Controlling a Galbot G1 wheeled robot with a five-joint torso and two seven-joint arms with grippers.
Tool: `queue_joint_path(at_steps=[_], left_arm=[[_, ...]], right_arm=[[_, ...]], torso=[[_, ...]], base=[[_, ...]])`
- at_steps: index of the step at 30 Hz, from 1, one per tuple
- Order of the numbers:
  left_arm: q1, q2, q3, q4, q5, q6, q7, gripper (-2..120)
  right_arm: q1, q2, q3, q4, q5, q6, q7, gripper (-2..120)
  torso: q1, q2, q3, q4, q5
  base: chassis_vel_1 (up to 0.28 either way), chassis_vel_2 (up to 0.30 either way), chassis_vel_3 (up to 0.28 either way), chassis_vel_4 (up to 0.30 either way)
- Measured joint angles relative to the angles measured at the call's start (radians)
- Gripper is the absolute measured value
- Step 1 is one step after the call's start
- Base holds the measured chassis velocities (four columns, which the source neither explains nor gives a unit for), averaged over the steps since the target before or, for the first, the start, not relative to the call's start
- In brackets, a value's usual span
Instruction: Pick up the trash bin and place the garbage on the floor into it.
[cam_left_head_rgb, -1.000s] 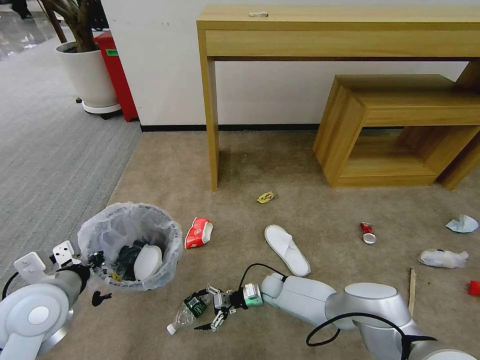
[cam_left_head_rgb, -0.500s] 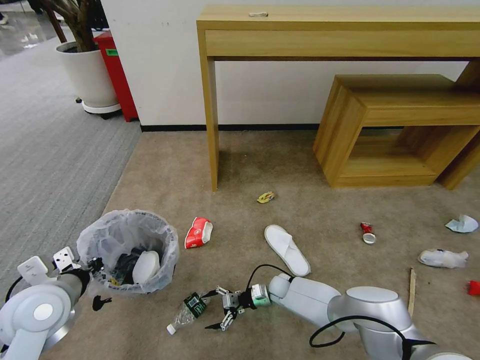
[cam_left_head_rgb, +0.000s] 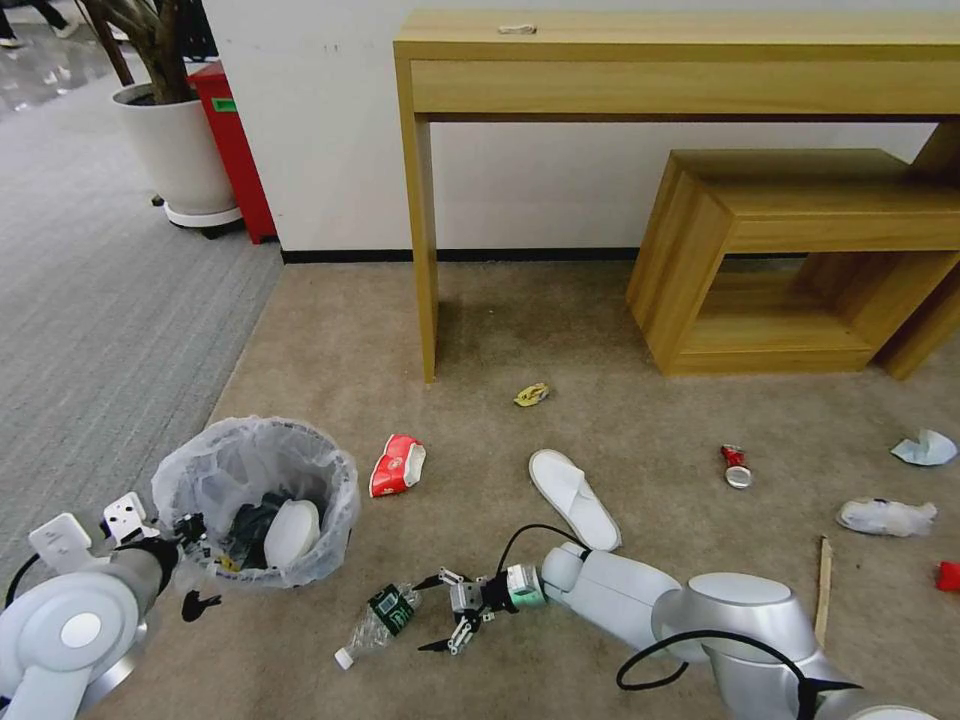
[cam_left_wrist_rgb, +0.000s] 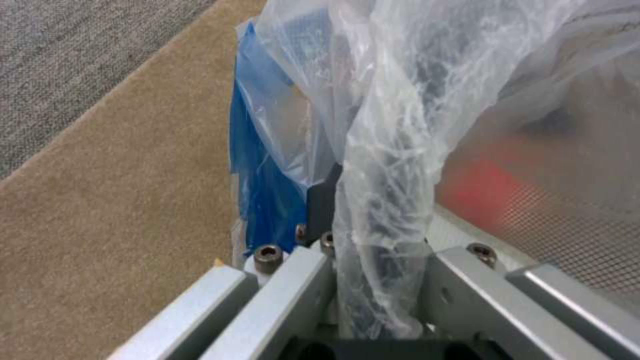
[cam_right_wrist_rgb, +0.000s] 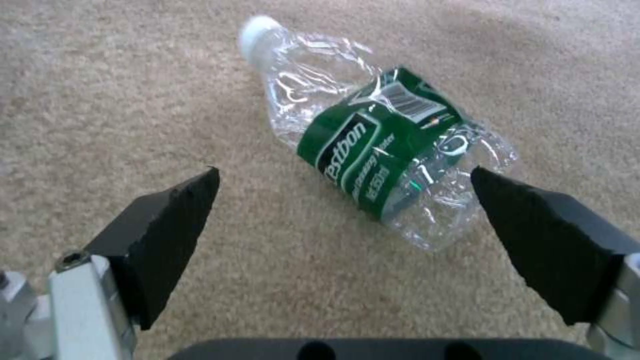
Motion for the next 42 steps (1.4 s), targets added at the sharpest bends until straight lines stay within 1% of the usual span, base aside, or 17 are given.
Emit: queue_joint_path(at_steps=[8, 14, 21, 30, 42], left_arm=[[0.004, -0.004, 0.001, -0.015, 0.001, -0.001, 0.0, 0], [0.014, -0.017, 0.002, -0.031, 0.01, -0.001, 0.002, 0], [0.02, -0.026, 0.003, -0.046, 0.016, -0.001, 0.005, 0], [0.035, -0.037, 0.001, -0.06, 0.038, -0.007, 0.019, 0], [0.029, -0.038, 0.008, -0.062, 0.042, -0.008, 0.019, 0]], right_arm=[[0.007, 0.019, 0.006, -0.031, -0.025, 0.0, 0.013, 96], [0.018, 0.035, 0.017, -0.049, -0.08, -0.004, 0.06, 96], [0.033, 0.052, 0.022, -0.061, -0.098, -0.021, 0.091, 96], [0.034, 0.053, 0.029, -0.062, -0.105, -0.03, 0.096, 96], [0.053, 0.053, 0.046, -0.041, -0.12, -0.019, 0.1, 97]], torso=[[0.0, 0.0, 0.0, 0.0, -0.0001], [0.0, 0.0, 0.0, 0.0, 0.0], [0.0, 0.0, 0.0, 0.0001, 0.0], [0.0, 0.0, 0.0, 0.0, 0.0], [0.0, 0.0, 0.0, 0.0, -0.0001]], base=[[0.0, 0.0, 0.0, 0.0], [0.0, 0.0, 0.0, 0.0], [0.0, 0.0, 0.0, 0.0], [0.0, 0.0, 0.0, 0.0], [0.0, 0.0, 0.0, 0.0]])
